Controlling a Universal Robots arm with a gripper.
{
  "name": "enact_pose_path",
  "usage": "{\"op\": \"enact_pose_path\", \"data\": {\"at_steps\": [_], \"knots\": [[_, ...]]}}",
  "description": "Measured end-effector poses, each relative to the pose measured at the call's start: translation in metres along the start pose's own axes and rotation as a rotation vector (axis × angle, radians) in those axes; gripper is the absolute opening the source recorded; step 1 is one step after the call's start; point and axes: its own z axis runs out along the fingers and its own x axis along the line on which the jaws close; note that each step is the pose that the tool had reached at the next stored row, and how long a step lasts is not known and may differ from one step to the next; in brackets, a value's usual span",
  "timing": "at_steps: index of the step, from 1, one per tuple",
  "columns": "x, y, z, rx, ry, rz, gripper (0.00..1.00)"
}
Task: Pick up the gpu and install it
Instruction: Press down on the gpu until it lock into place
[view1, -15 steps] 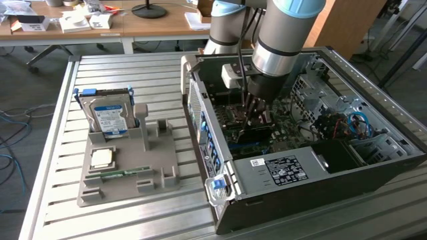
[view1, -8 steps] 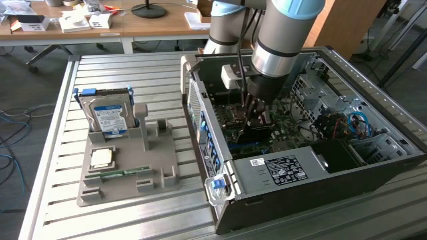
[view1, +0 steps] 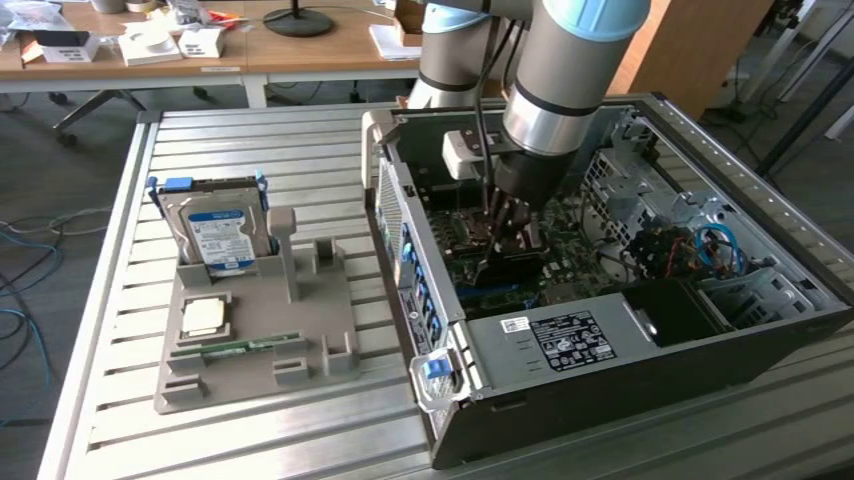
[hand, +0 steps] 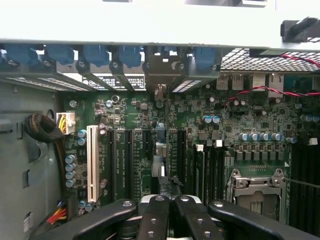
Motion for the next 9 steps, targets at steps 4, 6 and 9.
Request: {"op": "enact_pose_path", "data": {"at_steps": [4,6,9], "knots": [[-0.0001,-0.0001,0.0001,0.0001,-0.0031,0.000,0.11],[0.0000,0.0000,0.0001,0.0001,-0.0031,0.000,0.11],[0.0003,0.0000,0.0006,0.0000,-0.0029,0.000,0.11]]}}
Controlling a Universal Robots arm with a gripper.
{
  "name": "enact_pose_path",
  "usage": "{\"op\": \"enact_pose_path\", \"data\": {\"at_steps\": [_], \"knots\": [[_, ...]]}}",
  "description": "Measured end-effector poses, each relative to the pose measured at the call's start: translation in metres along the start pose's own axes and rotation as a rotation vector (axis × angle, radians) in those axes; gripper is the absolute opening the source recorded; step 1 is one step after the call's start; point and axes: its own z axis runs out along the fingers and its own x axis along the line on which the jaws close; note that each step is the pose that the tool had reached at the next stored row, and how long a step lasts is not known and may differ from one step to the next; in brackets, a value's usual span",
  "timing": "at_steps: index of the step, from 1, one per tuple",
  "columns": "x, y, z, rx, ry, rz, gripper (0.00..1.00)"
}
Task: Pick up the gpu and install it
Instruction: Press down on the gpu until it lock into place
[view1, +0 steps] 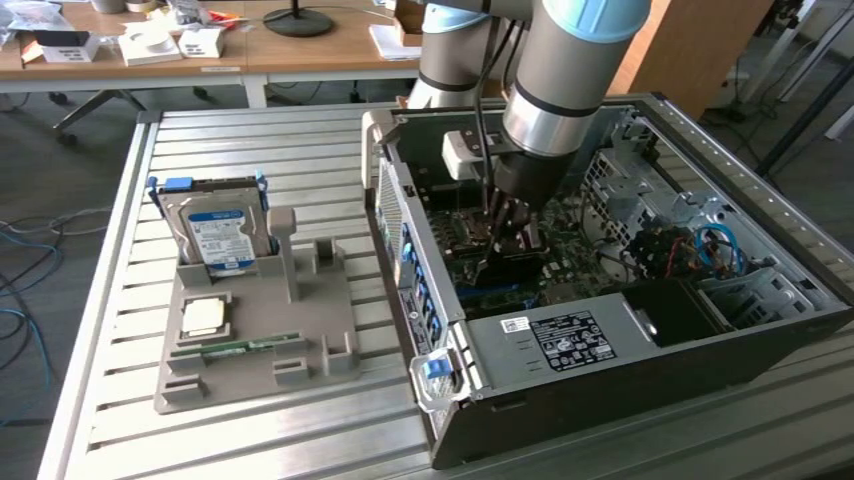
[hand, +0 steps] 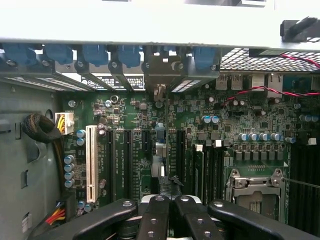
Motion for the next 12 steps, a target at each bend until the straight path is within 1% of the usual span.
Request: {"op": "enact_pose_path", "data": {"at_steps": [12], "knots": [[0.0009,0.0004,0.0012,0.0001,-0.0009,0.000,0.11]]}}
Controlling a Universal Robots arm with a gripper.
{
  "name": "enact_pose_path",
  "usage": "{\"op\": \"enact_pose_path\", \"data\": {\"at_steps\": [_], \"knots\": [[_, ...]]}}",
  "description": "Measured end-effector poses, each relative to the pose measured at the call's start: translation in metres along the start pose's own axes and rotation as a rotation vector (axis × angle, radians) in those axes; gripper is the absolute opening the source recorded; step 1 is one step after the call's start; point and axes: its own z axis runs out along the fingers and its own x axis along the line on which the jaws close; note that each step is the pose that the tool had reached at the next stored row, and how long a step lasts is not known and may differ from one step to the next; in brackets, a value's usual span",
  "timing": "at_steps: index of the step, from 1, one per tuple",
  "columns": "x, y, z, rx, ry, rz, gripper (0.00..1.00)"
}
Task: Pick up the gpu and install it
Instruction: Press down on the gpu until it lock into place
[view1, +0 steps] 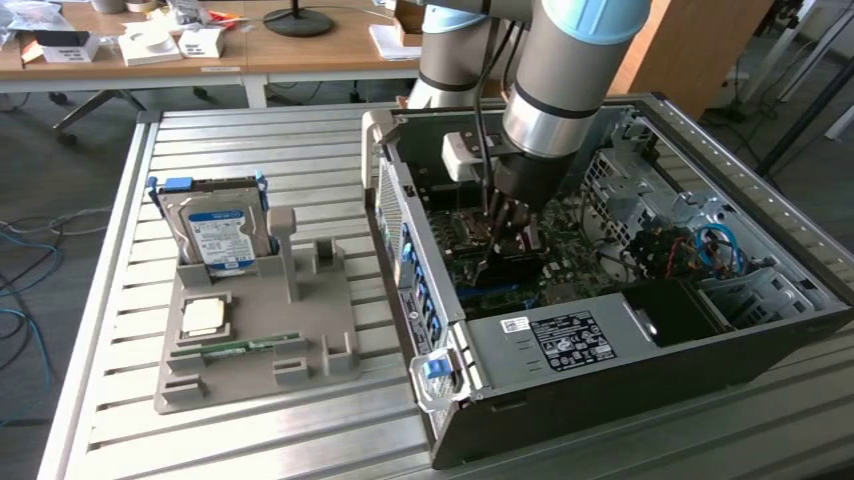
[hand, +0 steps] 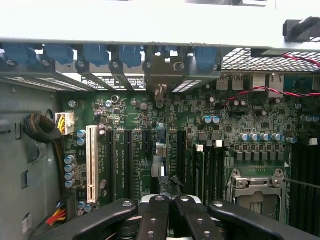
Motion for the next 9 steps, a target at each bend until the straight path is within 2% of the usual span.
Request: {"op": "enact_pose_path", "data": {"at_steps": [8,9], "knots": [[0.0004,0.0007,0.0012,-0.0004,0.0002,0.000,0.11],[0.0004,0.0007,0.0021,0.0003,-0.0012,0.000,0.11]]}}
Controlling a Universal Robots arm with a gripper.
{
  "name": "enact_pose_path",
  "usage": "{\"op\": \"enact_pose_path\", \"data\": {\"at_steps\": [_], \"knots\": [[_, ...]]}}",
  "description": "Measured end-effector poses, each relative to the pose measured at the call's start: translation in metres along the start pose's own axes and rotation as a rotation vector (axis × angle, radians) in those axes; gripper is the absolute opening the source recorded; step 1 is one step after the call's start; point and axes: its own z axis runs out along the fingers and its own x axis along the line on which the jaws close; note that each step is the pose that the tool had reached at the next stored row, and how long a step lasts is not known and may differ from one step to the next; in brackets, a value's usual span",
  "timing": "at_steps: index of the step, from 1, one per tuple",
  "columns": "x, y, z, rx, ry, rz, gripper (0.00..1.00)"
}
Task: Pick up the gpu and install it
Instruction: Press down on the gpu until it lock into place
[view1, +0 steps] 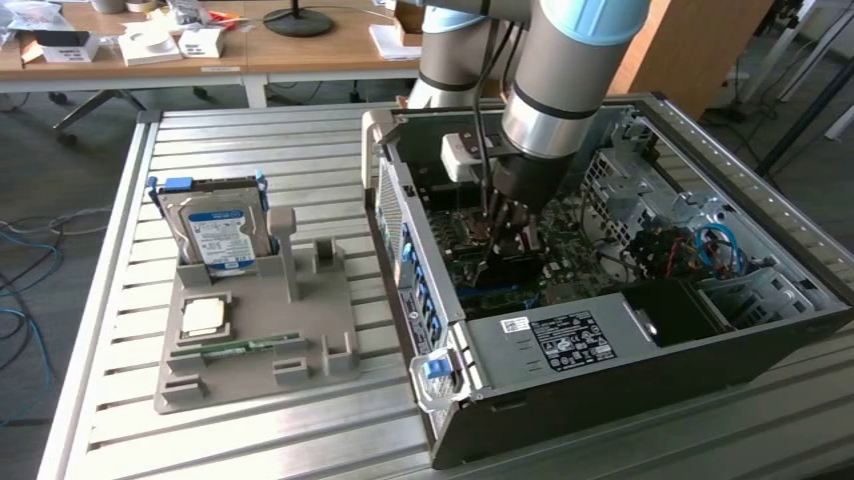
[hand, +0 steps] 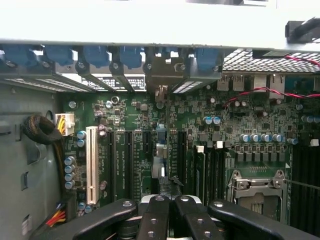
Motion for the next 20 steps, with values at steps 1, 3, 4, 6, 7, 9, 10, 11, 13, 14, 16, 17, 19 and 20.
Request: {"op": "enact_pose_path", "data": {"at_steps": [1,3,4,6,7,9,10,11,13,14,16,17,19,20], "knots": [[0.0000,0.0001,0.0001,-0.0002,0.0001,0.000,0.11],[0.0000,0.0002,0.0001,-0.0003,0.0005,0.000,0.11],[0.0000,0.0002,0.0001,-0.0004,0.0008,0.000,0.11],[0.0001,0.0004,0.0003,-0.0005,0.0011,0.000,0.11],[0.0001,0.0006,0.0006,-0.0004,0.0012,0.000,0.11],[0.0001,0.0008,0.0009,-0.0005,0.0009,0.000,0.11],[0.0001,0.0008,0.0010,-0.0004,0.0008,0.000,0.11],[0.0001,0.0008,0.0010,-0.0004,0.0007,0.000,0.11],[0.0001,0.0009,0.0010,-0.0004,0.0007,0.000,0.11],[0.0001,0.0009,0.0010,-0.0004,0.0007,0.000,0.11],[0.0001,0.0009,0.0010,-0.0004,0.0007,0.000,0.11],[0.0001,0.0009,0.0010,-0.0004,0.0007,0.000,0.11],[0.0001,0.0009,0.0010,-0.0004,0.0007,0.000,0.11],[0.0001,0.0009,0.0010,-0.0004,0.0007,0.000,0.11]]}}
